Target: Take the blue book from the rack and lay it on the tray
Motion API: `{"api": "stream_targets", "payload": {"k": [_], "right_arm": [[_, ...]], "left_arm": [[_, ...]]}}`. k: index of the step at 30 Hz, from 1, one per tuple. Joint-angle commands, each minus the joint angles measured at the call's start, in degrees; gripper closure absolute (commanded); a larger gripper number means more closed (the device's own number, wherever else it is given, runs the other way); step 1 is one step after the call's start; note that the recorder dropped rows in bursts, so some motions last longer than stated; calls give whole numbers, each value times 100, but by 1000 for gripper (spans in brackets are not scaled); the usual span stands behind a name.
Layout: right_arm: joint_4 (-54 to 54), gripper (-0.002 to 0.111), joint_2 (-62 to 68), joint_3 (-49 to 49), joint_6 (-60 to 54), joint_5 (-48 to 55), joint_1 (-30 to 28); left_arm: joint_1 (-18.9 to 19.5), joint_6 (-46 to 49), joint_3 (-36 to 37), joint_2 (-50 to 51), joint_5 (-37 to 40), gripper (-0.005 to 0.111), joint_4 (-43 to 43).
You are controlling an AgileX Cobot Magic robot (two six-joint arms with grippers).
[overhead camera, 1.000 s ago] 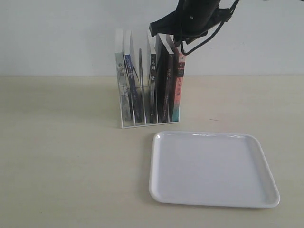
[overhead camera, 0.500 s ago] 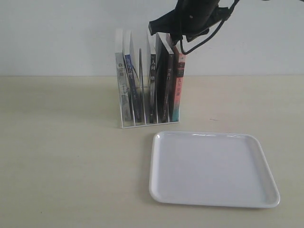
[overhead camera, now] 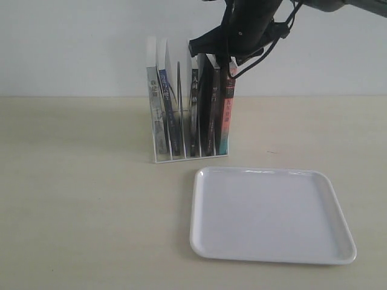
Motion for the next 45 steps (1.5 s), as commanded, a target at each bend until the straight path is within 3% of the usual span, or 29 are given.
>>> {"api": "stream_targets", "payload": {"k": [1,2,4,26,45], "right_arm": [[31,94,8,-24,-10,144,-2],[31,101,8,-24,-10,144,-2],[31,106,8,-24,-10,144,-2],[-266,109,-1066,-24,110,-289,-2],[-255,109,-912,-24,110,-602,-2]], "left_arm": [[11,22,-19,-18,-91,102,-14],[11,22,-19,-18,-91,102,-14],[11,22,-19,-18,-91,102,-14],[11,22,-19,-18,-91,102,-14],[11,22,-19,-18,-91,102,-14]]}}
